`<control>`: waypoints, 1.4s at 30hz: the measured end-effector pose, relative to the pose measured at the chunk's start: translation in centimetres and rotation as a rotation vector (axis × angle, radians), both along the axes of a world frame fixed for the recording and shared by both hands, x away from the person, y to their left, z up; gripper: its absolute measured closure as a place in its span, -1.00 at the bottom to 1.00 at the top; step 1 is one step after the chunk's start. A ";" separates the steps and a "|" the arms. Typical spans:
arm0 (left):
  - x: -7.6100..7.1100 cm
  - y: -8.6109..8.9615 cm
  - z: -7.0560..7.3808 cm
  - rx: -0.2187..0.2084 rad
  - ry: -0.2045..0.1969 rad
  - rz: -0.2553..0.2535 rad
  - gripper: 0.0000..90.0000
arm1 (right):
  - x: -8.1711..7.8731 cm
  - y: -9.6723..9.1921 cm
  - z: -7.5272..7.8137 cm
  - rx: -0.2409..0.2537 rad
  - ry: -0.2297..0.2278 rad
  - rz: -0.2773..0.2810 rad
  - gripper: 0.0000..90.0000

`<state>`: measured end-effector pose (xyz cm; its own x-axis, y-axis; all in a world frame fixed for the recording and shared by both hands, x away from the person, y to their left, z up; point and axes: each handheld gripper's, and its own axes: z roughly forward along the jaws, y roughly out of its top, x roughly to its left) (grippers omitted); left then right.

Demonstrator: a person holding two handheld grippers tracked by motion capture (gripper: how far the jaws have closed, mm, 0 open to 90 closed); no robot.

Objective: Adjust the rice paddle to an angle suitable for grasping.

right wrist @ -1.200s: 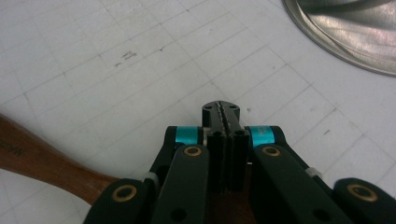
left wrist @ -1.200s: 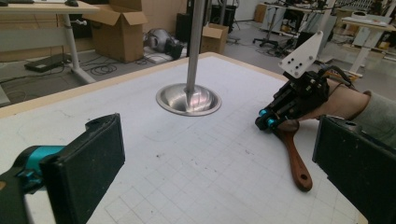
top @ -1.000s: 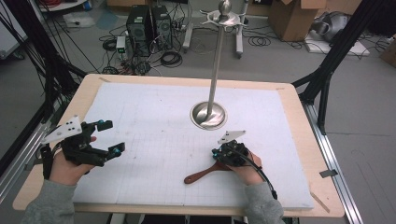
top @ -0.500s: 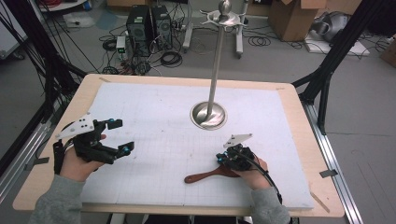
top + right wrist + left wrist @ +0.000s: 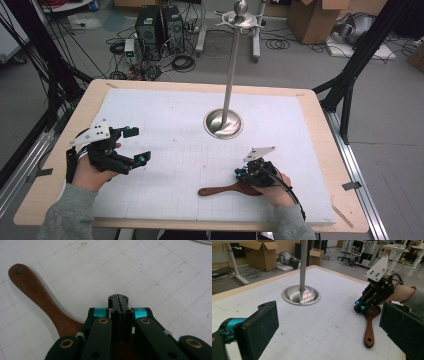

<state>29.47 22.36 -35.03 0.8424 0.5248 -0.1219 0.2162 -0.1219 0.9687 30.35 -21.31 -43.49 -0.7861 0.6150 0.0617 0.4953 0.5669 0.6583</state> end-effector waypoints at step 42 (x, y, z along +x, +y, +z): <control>0.0 0.8 0.0 0.009 -0.003 0.032 -0.94 | -4.7 3.7 0.4 -0.007 0.002 0.282 0.99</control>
<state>29.45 23.13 -35.00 0.8256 0.5525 -0.1148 0.2175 -0.1238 0.9682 25.63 -17.61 -43.06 -0.9261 0.3724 0.0595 0.3183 0.6872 0.6531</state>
